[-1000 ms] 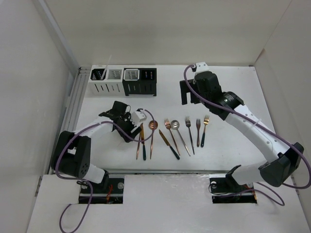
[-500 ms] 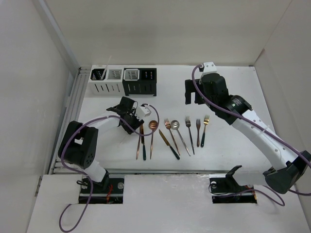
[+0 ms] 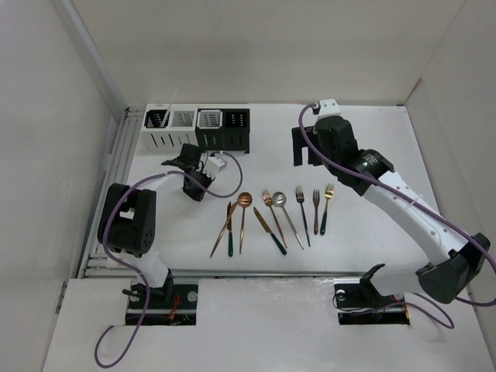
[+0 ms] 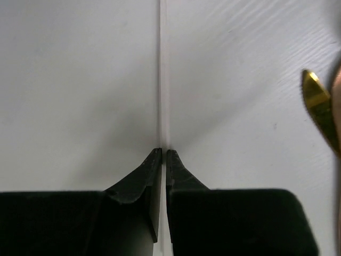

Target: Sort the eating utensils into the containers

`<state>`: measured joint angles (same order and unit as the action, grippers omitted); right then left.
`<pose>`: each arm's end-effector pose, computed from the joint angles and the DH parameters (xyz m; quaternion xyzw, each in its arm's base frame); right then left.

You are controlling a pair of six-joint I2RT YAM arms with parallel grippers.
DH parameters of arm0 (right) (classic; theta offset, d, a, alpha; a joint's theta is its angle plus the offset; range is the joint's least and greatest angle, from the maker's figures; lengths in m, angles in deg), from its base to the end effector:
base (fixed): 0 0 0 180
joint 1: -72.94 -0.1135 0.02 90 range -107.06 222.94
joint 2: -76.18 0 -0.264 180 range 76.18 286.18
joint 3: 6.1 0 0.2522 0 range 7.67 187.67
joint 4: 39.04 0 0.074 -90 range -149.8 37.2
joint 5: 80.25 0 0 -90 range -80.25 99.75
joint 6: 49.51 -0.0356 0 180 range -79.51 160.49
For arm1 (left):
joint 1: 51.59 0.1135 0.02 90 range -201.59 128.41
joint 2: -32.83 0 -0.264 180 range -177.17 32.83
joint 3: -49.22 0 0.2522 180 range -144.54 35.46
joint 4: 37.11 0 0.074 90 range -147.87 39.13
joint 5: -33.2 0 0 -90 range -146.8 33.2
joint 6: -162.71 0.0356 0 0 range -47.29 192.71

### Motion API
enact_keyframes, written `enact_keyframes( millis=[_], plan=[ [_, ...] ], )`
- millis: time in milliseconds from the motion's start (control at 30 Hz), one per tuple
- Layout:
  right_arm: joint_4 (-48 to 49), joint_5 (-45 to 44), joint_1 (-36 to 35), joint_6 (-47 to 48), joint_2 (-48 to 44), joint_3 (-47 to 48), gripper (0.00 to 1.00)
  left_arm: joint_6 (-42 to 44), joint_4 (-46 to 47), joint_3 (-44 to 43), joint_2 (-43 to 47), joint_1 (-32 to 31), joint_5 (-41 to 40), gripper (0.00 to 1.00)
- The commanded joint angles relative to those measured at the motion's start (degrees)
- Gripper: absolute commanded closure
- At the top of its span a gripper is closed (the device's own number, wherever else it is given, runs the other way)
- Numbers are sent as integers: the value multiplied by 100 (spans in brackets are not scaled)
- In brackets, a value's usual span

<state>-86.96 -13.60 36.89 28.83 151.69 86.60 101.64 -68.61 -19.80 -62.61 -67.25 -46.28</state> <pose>0.2400 0.1572 0.3891 -0.0820 0.8531 0.0350 0.5140 0.3148 -0.0950 0.1717 0.3865 0.8759 -0.0557 0.2835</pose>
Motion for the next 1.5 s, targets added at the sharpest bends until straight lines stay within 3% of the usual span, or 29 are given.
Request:
enact_keyframes(
  millis=[0,167,200,233,300,333,400,433,533,767,933,1033,1367,1467],
  plan=[
    [339,76,-42,120,60,245,0,-203,-765,-684,-63,282,99,100],
    [646,243,-42,234,280,297,0,121,-1276,-1995,271,484,669,100],
    [699,244,-42,287,333,298,0,235,-1337,-2206,480,624,896,100],
    [752,313,-42,339,429,359,0,332,-1338,-2573,604,747,1621,100],
    [840,375,-42,340,605,421,0,150,-1032,-2866,842,1011,2285,100],
    [910,375,-42,410,667,499,0,-130,-299,-2971,1008,1204,2366,100],
    [989,533,-42,481,807,631,0,-815,626,-3096,1071,1319,2051,100],
    [1076,586,-42,541,956,684,0,-906,1440,-3174,1002,1433,1902,100],
    [1218,876,177,665,1316,938,0,-906,2490,-3306,529,1574,1305,100],
    [1201,1447,660,919,2352,2063,0,-1047,3819,-4211,-956,2058,864,100],
    [920,1623,898,1034,3013,2854,0,-1310,3893,-5045,-1819,2164,951,100],
    [735,1676,1012,1087,3286,3206,0,-1451,3839,-4968,-1961,2164,951,100],
    [567,1729,1188,1140,3506,3620,0,-1346,3839,-3360,-1645,2216,749,100],
    [515,1729,1188,1192,3437,3620,0,-1284,3673,-3298,-1522,2269,749,70]
  ],
)
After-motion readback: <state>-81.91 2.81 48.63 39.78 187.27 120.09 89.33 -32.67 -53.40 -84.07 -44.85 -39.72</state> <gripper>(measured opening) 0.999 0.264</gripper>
